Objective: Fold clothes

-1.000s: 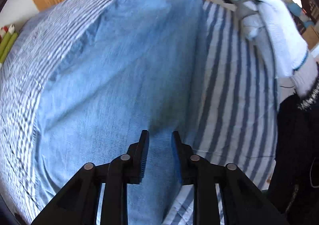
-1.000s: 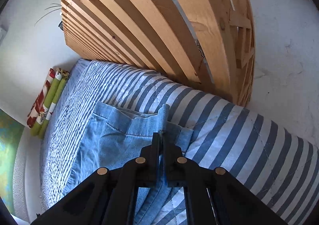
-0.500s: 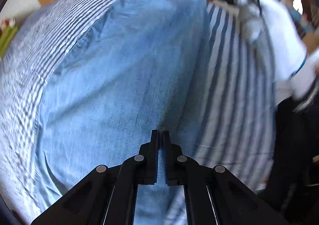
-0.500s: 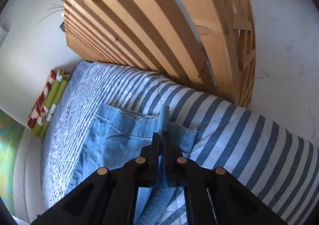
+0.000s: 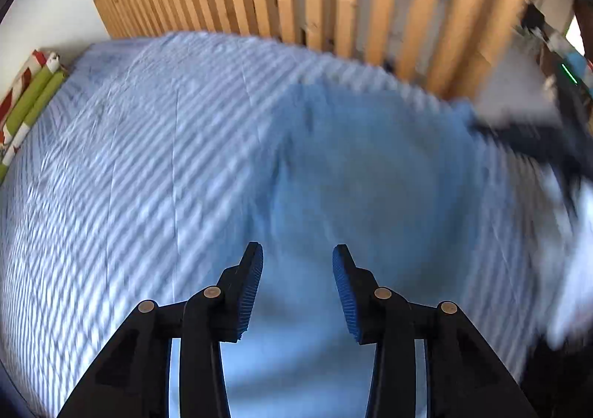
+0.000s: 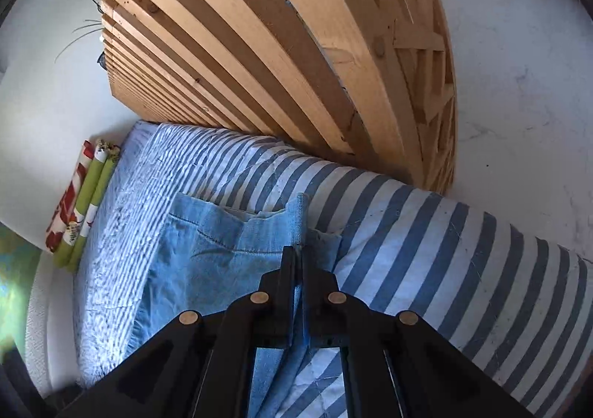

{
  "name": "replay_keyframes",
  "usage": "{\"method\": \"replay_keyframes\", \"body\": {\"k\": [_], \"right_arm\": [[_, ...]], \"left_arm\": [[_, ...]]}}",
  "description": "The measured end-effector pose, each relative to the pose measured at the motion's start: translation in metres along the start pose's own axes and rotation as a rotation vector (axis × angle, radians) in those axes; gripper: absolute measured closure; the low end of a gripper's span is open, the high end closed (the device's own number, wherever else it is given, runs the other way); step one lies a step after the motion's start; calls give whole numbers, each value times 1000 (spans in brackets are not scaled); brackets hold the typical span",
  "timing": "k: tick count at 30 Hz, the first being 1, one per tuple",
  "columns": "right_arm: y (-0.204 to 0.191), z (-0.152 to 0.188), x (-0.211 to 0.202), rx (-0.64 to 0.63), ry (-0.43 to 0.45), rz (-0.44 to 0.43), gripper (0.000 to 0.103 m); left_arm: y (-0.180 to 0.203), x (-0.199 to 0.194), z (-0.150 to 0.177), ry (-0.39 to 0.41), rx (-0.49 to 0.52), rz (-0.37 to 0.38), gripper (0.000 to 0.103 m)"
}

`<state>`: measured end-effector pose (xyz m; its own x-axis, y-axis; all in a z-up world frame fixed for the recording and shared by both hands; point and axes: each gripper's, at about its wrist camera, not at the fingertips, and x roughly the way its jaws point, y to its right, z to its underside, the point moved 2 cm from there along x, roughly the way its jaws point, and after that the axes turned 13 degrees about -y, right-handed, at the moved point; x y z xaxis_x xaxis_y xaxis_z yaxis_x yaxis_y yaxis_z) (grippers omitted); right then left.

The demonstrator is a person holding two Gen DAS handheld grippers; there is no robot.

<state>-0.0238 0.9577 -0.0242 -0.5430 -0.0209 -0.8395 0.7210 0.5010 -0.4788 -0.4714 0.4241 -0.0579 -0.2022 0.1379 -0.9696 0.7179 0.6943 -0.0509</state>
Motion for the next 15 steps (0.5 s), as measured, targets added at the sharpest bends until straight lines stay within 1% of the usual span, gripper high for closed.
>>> {"method": "replay_keyframes", "body": {"k": [1,3,5,6,7,8,9,13,15], "right_arm": [[0,0,2,-5,-4,16,100],[2,-1,5,6,-12,16,100],[2,-1,7,5,-16,19,100],[2,0,8,4,-18,19,100],[1,-1,9,-3,-21,22,100],[2,-1,10,-8,-22,24,100],[2,-1,10,-15,-25,27,100],[8,-2,14,-18,-46,6,100],[13,-2,15,-18,-58,-2,100]], "left_arm": [[0,7,-16,8,-7,-3,61],[4,28,-47,7,12,-40,61],[9,51,-70,-19,49,-88,60],[10,62,-78,-22,55,-98,62],[11,71,-86,-29,59,-98,69],[10,75,-90,-39,49,-99,102],[7,80,-95,-49,32,-110,101],[-7,87,-104,-23,4,-106,101],[-8,80,-98,0,-1,-92,101]]}}
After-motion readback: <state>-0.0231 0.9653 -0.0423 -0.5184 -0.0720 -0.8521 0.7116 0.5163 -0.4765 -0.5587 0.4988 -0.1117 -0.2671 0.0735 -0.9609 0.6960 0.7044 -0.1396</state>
